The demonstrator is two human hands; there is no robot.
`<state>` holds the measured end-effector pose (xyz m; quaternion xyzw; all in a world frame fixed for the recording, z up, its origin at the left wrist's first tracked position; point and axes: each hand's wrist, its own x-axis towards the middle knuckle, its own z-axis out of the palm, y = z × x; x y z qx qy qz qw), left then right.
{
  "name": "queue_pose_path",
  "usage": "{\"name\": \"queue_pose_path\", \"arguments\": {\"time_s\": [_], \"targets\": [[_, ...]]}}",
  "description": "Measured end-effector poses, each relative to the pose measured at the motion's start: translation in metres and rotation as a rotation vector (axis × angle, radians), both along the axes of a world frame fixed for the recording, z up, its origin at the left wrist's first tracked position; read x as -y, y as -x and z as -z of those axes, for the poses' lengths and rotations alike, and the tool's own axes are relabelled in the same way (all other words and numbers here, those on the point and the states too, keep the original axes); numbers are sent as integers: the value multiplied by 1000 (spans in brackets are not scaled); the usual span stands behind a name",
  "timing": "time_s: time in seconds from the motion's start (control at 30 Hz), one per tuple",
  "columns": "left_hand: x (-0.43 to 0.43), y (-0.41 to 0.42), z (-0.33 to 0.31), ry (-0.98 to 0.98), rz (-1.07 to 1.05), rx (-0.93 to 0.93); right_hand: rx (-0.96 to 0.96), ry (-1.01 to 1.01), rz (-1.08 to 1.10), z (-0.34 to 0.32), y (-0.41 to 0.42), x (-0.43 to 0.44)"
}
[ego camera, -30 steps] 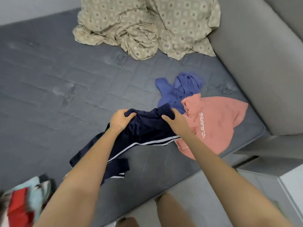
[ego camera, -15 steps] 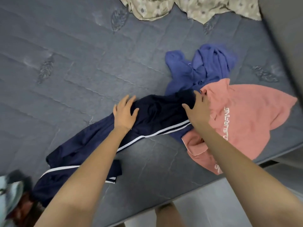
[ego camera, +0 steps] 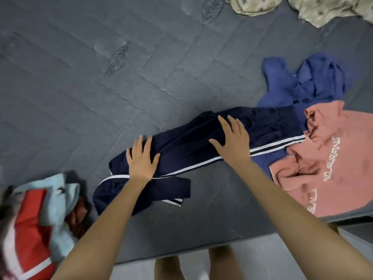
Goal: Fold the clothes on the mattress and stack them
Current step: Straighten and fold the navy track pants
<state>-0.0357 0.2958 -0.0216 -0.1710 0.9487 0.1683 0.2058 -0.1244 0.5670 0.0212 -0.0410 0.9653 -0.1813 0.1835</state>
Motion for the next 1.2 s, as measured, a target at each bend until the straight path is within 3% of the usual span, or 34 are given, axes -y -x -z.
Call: {"name": "queue_pose_path", "arguments": {"time_s": [0.1, 0.27, 0.43, 0.57, 0.73, 0.83, 1.07, 1.2], "targets": [[34, -36, 2, 0, -144, 54, 18, 15, -29, 6, -20, 32], [74, -84, 5, 94, -111, 3, 57, 7, -88, 20, -56, 85], [84, -109, 7, -30, -403, 24, 135, 13, -142, 34, -87, 129], [86, -119, 6, -43, -439, 30, 156, 90, -133, 39, -108, 155], [80, -107, -14, -437, -543, -111, 306, 269, -369, 33, -136, 174], [73, -92, -33, -645, -567, -139, 386, 345, -366, 26, -151, 183], [42, -80, -69, -813, -566, -202, 347, 462, -117, 5, -152, 189], [36, -81, -72, -801, -623, -237, 327, 506, -134, -4, -140, 165]]}}
